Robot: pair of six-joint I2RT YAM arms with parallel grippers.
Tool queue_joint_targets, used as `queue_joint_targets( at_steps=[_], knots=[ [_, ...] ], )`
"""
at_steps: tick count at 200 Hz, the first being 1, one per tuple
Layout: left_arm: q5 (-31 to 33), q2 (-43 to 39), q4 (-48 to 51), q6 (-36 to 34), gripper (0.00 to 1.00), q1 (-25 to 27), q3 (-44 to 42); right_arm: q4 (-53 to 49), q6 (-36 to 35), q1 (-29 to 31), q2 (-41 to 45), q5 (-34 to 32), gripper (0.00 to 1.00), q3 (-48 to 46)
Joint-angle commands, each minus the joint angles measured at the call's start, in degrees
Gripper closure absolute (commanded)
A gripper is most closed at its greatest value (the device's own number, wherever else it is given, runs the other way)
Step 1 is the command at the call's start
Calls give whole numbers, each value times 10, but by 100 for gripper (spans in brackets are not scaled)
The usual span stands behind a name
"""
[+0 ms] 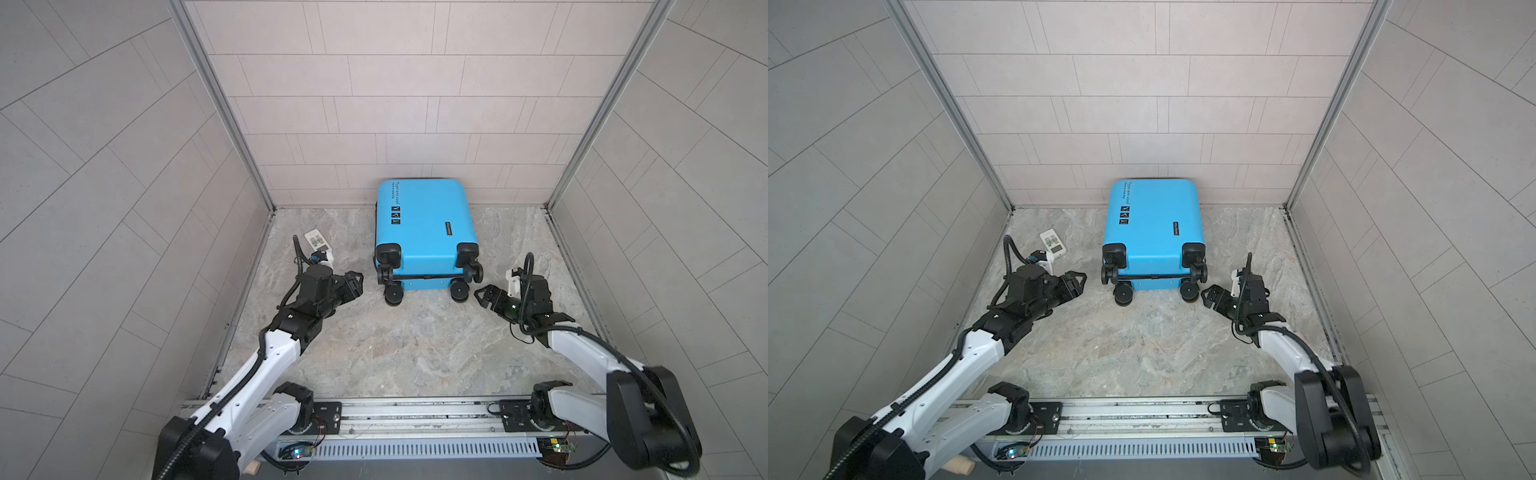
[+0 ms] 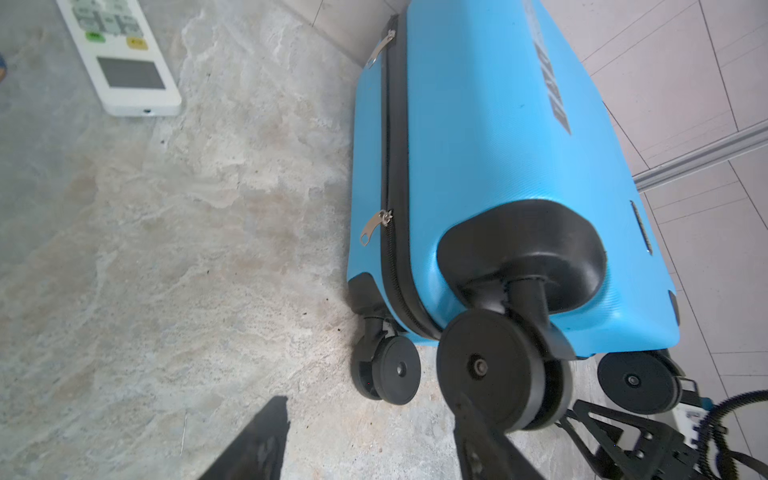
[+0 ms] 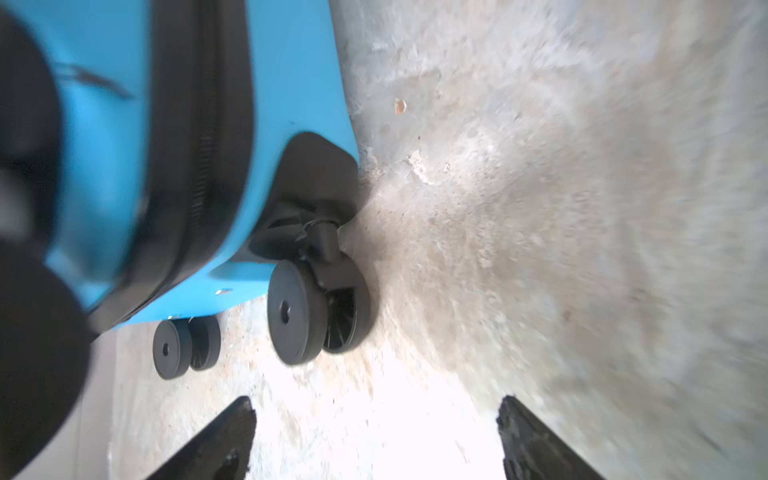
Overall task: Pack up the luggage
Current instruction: 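Grip the nearest wheel caster with the right gripper while the left approaches the zipper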
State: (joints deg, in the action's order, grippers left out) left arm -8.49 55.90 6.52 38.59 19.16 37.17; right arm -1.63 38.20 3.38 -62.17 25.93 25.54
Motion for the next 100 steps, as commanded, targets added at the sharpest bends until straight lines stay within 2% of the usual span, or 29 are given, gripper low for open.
queue_joint_targets(
  at_steps=[1, 31, 48, 77, 100],
  knots=[
    [8, 24, -20, -49, 27, -2, 57, -154, -67, 2, 70, -38, 3, 34],
    [-17, 76, -35, -51, 25, -25, 117, -196, -96, 24, 121, -18, 0, 77],
    [-28, 111, -32, -61, 25, -31, 149, -219, -109, 56, 122, -38, 0, 114],
    [-51, 153, -52, -71, 25, -41, 168, -262, -133, 107, 78, -97, 0, 183],
    [-70, 179, -82, -68, 25, -68, 165, -283, -143, 131, 14, -116, 0, 236]
  ],
)
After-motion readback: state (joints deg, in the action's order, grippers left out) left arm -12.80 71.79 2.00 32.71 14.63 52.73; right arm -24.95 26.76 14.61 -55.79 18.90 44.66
